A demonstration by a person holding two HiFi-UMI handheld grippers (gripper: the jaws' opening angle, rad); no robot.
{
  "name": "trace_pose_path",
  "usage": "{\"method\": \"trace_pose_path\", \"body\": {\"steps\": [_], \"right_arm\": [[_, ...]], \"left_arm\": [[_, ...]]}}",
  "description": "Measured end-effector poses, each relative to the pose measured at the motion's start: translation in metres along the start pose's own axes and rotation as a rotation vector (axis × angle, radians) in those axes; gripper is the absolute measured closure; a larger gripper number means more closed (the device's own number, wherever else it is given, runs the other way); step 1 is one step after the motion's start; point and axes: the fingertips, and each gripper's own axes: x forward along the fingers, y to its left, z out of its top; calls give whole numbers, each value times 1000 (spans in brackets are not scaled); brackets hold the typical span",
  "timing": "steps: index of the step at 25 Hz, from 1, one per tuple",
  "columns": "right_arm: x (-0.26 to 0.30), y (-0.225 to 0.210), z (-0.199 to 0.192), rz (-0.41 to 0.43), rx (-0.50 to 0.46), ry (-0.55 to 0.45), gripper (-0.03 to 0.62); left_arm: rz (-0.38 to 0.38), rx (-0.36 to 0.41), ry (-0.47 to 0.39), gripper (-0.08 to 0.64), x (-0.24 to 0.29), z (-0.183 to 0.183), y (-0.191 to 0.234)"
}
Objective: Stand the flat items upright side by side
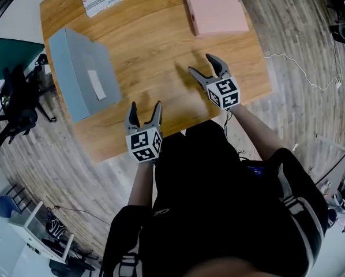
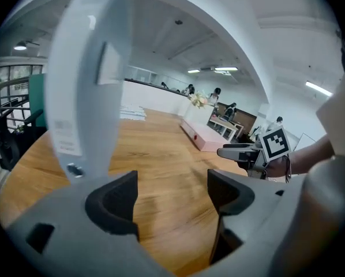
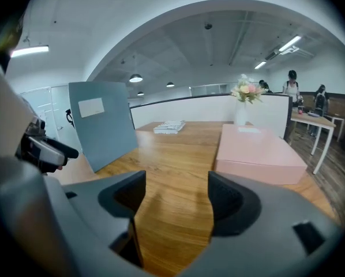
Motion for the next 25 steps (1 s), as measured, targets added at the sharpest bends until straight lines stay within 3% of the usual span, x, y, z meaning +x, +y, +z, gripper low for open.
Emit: {"method": "trace_pose_path", "body": {"steps": [2,7,12,15,19,22,25], "right_arm": [[-12,-31,-2,-25,13,-11,253],[-38,-119,3,-102,58,-55,242],[-51,-198,9,-125,91,-79,222],[-43,-239,16,-130,146,-85,206],[-14,-274,7,-105,296,-43,196],[12,-284,-5,-66,375,34,193],[22,-284,-15,-58,378,92,203]], "left_arm": [[-49,29,-2,172,28,15,-30],[-149,2,-54,172,113,75,-95],[-278,19,18,172,202,98,-159],[-288,-5,52,172,248,109,-173],[-277,-74,114,169,294,120,-174],[-205,-34,186,166,322,118,-161],[-196,-48,273,167,336,99,-157]]}}
